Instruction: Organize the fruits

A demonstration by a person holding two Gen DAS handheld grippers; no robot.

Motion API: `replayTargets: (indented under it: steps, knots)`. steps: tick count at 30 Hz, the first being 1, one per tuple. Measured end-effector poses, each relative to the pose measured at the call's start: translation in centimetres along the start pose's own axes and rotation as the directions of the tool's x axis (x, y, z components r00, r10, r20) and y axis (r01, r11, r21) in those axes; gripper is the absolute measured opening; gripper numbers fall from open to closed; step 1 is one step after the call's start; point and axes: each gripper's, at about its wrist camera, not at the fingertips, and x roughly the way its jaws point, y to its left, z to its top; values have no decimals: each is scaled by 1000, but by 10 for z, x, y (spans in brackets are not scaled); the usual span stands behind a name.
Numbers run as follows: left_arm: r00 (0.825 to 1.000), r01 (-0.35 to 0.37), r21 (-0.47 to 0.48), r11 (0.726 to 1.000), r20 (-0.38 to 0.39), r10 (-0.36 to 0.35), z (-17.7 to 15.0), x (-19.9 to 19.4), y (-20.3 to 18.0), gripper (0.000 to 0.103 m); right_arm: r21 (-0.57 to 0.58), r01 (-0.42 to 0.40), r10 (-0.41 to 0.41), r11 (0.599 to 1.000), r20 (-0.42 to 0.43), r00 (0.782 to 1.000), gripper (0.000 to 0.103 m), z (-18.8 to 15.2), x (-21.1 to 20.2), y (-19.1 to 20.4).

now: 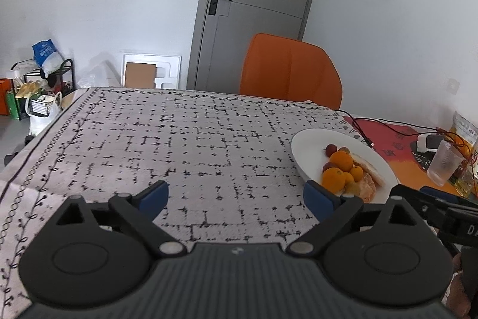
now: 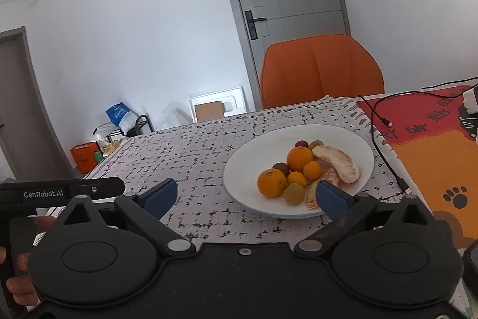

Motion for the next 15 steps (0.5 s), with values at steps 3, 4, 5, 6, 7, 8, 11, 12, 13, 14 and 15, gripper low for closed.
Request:
replayTargets:
  steps: [3, 4, 5, 6, 7, 8, 11, 12, 13, 14, 15]
  knots:
    - [1000, -16, 3, 1000, 8, 16, 0, -10, 2, 96, -3, -7, 7, 1000, -4, 1000, 103, -1, -4, 4]
    - [1000, -19, 4, 1000, 10, 19, 0, -13, 3, 96, -3, -8, 8, 1000, -6, 1000, 103, -1, -5, 5]
    - [1000, -23, 5, 1000, 11, 23, 0, -15, 4, 96, -4, -9, 9, 1000, -5, 1000, 103, -1, -6, 6]
    - [1000, -27, 5, 1000, 13, 27, -1, -19, 5, 96, -5, -12, 12, 1000, -3, 1000, 103, -1, -8, 8]
    - [999, -30, 7, 1000, 15, 30, -1, -21, 6, 96, -6, -15, 15, 1000, -2, 1000, 103, -2, -9, 9]
    - [999, -32, 8, 999, 16, 32, -1, -24, 7, 96, -7, -17, 17, 1000, -2, 1000, 103, -2, -10, 10]
    - [999, -37, 8, 999, 22, 36, -4, -31, 11, 96, -7, -20, 20, 1000, -4, 1000, 103, -4, -12, 13]
    - [999, -39, 6, 999, 22, 39, -4, -33, 12, 97, -5, -23, 23, 1000, -4, 1000, 103, -4, -12, 14]
    - [999, -42, 4, 999, 18, 42, -5, -34, 13, 97, -2, -25, 25, 1000, -5, 1000, 103, -4, -13, 14]
    - [999, -46, 4, 999, 12, 46, -5, -35, 14, 97, 3, -29, 29, 1000, -5, 1000, 103, -4, -13, 15]
    - [999, -49, 6, 999, 6, 49, -6, -37, 15, 97, 9, -33, 33, 999, -5, 999, 103, -4, -14, 15]
